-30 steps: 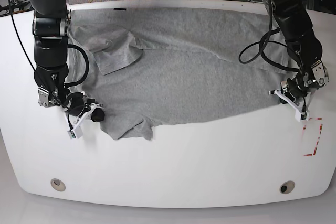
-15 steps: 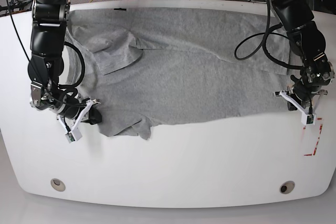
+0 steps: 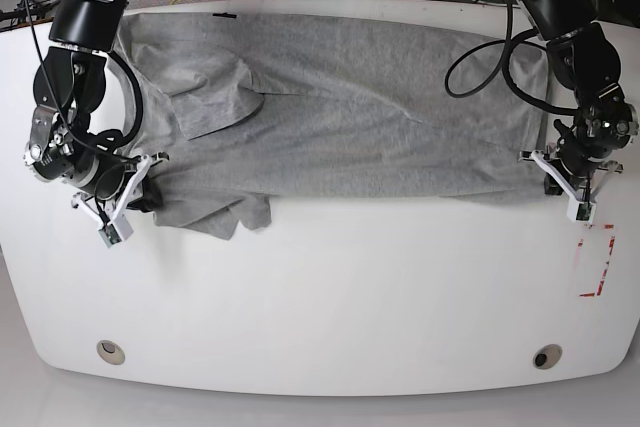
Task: Fold the T-shirt properly
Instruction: 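Lift the shirt's side edges and fold them toward the collar, then release the folded edge and move the right gripper to the sleeve, then grasp the folded shirt edges with both grippers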
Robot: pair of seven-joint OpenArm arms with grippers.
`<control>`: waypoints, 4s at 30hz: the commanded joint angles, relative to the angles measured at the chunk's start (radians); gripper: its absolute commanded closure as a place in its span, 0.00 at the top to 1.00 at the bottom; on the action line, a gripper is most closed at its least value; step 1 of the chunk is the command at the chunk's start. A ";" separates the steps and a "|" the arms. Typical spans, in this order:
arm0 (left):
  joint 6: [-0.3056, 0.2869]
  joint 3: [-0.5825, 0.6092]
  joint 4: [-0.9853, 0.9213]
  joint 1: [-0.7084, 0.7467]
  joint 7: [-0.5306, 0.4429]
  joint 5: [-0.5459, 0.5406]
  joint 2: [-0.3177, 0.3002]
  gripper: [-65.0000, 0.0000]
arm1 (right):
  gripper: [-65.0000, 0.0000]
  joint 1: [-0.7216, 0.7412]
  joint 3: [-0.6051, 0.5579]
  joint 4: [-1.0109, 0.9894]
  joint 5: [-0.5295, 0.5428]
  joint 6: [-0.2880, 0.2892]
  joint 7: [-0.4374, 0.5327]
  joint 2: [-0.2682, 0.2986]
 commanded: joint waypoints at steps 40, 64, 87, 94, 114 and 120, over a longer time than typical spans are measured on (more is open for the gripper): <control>-0.029 -0.069 0.239 0.296 0.089 -0.008 -0.042 0.20 | 0.66 -0.466 0.260 0.348 0.014 0.010 -0.106 -0.148; -0.027 -0.071 0.298 0.204 0.089 -0.002 -0.042 0.49 | 0.85 -0.147 0.119 0.058 0.068 0.004 -0.100 -0.150; -0.027 -0.111 0.300 0.221 0.089 -0.008 -0.003 0.51 | 0.17 -0.021 -0.068 -0.235 0.066 0.004 0.031 -0.154; -0.027 -0.109 0.268 0.175 0.138 -0.008 0.026 0.66 | 0.00 -0.021 -0.070 -0.230 0.066 0.004 0.048 -0.153; -0.124 -0.141 0.015 0.062 0.177 -0.009 0.024 0.59 | 0.00 -0.021 -0.070 -0.230 0.068 0.004 0.048 -0.157; -0.135 -0.141 0.015 0.062 0.174 -0.008 0.027 0.00 | 0.00 -0.022 -0.070 -0.229 0.070 0.004 0.048 -0.157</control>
